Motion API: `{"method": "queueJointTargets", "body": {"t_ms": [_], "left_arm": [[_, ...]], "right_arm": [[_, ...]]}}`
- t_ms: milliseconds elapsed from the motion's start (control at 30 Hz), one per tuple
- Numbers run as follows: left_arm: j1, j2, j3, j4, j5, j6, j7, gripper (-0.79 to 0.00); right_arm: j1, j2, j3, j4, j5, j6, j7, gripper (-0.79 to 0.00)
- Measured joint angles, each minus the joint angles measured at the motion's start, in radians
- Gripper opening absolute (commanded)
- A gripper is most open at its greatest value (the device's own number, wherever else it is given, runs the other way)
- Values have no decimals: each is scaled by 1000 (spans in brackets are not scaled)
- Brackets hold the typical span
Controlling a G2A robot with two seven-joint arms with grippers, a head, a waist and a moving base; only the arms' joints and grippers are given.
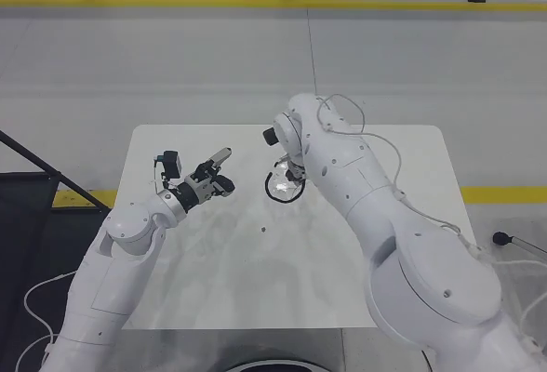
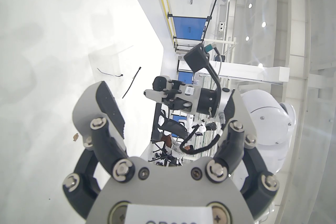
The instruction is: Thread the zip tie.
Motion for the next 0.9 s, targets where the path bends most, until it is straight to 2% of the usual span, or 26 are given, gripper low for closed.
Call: {"method": "queueJointTargets", "body": {"t_ms": [133, 367, 533, 567, 600, 633, 900], "left_arm": [[0, 0, 0, 0, 0, 0, 0, 0], [0, 0, 0, 0, 0, 0, 0, 0], [0, 0, 0, 0, 0, 0, 0, 0], [0, 0, 0, 0, 0, 0, 0, 0], [0, 0, 0, 0, 0, 0, 0, 0], [0, 0, 0, 0, 0, 0, 0, 0], [0, 0, 0, 0, 0, 0, 0, 0]], "right_arm": [[33, 21, 23, 48, 24, -128, -76, -434], [50, 80, 74, 146, 109, -451, -264, -425], [27, 132, 95, 143, 143, -579, -344, -394], [22, 142, 99, 144, 148, -604, -358, -317], [19, 148, 102, 144, 151, -620, -365, -123], [18, 154, 103, 144, 152, -633, -366, 0], [25, 161, 105, 144, 147, -616, -333, 0]]}}
